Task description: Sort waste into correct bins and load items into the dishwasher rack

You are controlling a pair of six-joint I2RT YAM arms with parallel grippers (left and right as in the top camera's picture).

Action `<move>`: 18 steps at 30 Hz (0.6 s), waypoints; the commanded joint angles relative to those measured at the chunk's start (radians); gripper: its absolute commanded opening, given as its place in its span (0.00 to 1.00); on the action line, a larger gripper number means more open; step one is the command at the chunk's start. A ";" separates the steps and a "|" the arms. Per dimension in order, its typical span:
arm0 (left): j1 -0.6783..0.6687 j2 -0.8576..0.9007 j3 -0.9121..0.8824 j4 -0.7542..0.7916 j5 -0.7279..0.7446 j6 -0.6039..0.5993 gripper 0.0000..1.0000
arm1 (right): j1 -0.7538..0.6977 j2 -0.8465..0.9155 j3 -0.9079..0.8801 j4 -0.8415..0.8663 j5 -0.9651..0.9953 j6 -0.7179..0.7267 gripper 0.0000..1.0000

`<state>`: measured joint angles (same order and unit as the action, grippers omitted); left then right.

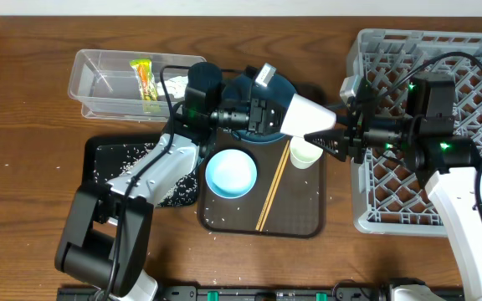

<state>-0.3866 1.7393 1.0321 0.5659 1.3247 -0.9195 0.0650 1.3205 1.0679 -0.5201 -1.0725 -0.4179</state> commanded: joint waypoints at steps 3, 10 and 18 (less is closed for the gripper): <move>0.000 -0.007 0.006 -0.187 -0.107 0.305 0.55 | -0.035 0.006 0.016 0.003 0.241 0.180 0.51; 0.041 -0.023 0.006 -0.526 -0.408 0.497 0.56 | -0.114 -0.011 0.024 -0.075 0.670 0.392 0.42; 0.094 -0.242 0.006 -0.865 -0.765 0.692 0.56 | -0.319 -0.019 0.084 -0.185 0.882 0.574 0.20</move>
<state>-0.3103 1.6119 1.0302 -0.2470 0.7647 -0.3550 -0.1810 1.3197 1.1000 -0.6857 -0.3256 0.0513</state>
